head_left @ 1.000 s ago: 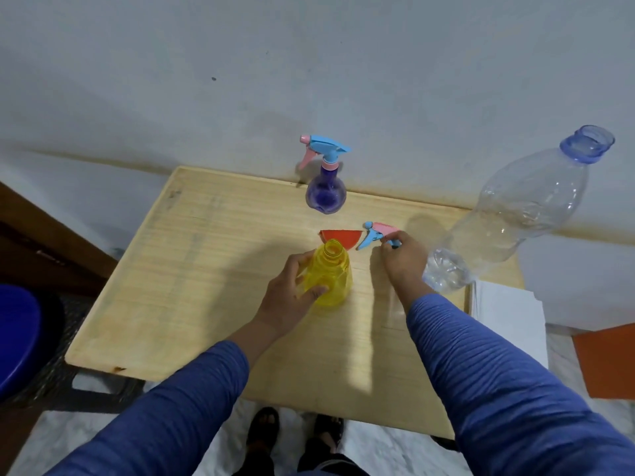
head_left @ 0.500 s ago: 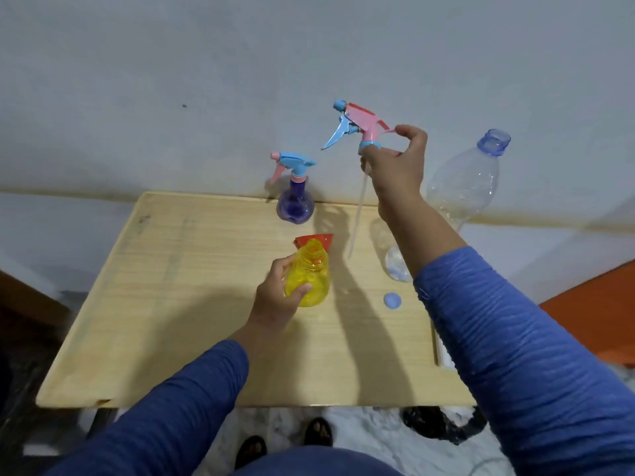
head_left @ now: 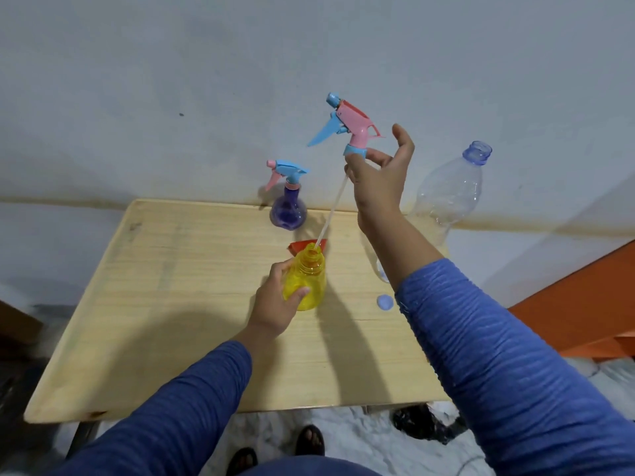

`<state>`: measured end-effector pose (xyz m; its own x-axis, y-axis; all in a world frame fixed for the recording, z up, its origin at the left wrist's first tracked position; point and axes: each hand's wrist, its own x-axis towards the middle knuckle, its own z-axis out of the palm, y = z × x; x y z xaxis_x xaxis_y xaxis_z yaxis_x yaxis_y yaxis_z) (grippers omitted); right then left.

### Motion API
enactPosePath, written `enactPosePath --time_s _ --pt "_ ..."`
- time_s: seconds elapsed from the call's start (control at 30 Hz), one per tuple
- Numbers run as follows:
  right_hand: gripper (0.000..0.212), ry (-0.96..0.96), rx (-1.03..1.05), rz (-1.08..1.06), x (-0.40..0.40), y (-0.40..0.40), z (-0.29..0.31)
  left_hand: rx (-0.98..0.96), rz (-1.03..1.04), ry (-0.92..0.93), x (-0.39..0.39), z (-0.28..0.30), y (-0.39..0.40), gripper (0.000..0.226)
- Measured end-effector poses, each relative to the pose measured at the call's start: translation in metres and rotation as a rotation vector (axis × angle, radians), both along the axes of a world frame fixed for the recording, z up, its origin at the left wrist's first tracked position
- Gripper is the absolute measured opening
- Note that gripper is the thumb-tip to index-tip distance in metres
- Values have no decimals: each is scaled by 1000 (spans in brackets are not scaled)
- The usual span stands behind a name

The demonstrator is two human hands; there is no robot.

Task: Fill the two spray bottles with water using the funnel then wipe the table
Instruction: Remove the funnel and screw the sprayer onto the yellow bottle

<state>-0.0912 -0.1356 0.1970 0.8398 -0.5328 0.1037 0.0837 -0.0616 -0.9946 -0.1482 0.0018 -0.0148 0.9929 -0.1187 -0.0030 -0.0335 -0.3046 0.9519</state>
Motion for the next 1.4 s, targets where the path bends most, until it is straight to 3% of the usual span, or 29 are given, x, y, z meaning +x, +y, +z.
enactPosePath --time_s 0.17,0.37,0.67,0.9,1.23,1.4 --pt "77 -14 -74 122 -22 9 -40 0 3 -11 1 -1 0 57" --pt "82 -46 -336 376 -53 14 -101 -32 10 -12 0 1 -2 57" --pt "84 64 -438 537 -59 0 -109 -8 3 -27 -1 4 -2 61" --pt "98 47 -360 483 -52 2 -113 -12 10 -32 0 1 -2 57" --pt "94 55 -281 518 -49 -4 -118 -4 11 -33 0 0 -2 60" --pt "90 28 -354 459 -51 4 -114 -9 4 -10 1 0 -3 60"
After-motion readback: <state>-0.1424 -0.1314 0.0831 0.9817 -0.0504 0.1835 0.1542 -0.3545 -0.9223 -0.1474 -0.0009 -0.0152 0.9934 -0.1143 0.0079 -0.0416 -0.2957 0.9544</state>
